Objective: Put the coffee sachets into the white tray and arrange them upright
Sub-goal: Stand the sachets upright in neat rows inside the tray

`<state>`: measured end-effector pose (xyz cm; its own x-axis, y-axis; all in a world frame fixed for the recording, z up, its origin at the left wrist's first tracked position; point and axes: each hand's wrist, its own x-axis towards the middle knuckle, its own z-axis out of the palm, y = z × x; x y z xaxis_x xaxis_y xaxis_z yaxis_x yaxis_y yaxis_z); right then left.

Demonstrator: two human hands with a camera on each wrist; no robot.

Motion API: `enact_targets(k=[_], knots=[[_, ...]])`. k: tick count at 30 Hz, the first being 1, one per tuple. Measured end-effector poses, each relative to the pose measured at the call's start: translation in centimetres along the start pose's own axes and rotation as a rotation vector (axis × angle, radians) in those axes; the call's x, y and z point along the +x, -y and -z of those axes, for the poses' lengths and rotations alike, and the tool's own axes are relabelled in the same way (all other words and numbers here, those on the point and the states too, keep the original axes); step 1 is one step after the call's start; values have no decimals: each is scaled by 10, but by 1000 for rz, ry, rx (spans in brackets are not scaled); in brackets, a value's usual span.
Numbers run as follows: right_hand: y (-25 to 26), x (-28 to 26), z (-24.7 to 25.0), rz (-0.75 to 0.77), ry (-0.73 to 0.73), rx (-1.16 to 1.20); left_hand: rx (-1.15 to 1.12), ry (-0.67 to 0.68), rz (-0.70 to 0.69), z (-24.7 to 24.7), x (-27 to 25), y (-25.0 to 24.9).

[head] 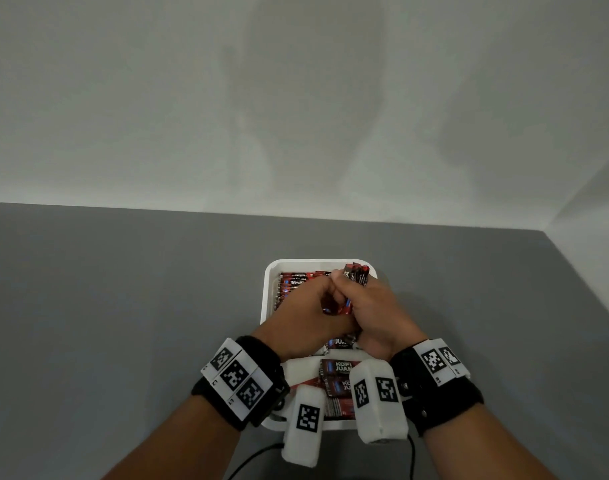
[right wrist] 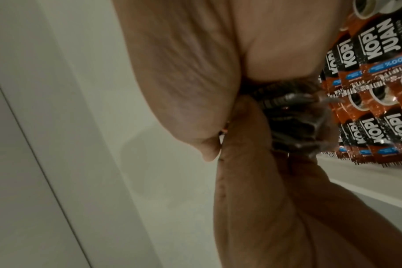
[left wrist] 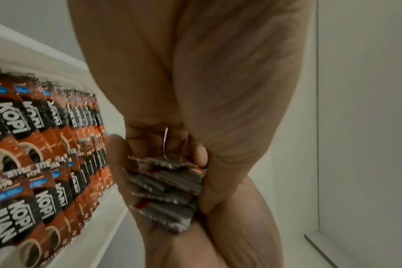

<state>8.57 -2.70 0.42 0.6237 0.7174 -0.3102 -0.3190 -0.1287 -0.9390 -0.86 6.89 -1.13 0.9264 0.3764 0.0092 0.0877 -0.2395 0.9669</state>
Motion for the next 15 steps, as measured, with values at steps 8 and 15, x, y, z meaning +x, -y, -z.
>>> enact_targets(k=[8,15], knots=[[-2,-3,-2,0,27,-58,-56,76,18,1,-1,2],[5,-1,-7,-75,98,-21,-135,-49,114,-4,2,4]])
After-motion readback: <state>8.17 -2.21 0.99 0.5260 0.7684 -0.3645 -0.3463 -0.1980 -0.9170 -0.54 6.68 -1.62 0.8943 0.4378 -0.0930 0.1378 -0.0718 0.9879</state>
